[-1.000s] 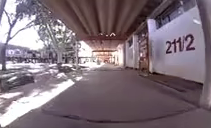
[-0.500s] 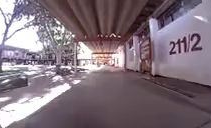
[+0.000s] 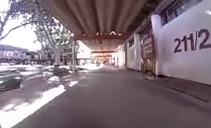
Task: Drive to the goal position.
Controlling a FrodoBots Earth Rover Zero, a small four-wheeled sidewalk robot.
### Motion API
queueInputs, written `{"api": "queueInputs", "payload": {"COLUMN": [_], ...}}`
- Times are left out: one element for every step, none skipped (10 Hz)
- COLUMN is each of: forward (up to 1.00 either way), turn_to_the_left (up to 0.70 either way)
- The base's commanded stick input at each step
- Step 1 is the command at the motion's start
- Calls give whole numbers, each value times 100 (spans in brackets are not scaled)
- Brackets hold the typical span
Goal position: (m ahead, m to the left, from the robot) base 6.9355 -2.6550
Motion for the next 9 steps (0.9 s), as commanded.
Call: {"api": "queueInputs", "payload": {"forward": [70,70,70,70,70,70,70,70,70], "turn_to_the_left": [0,0,0,0,0,0,0,0,0]}}
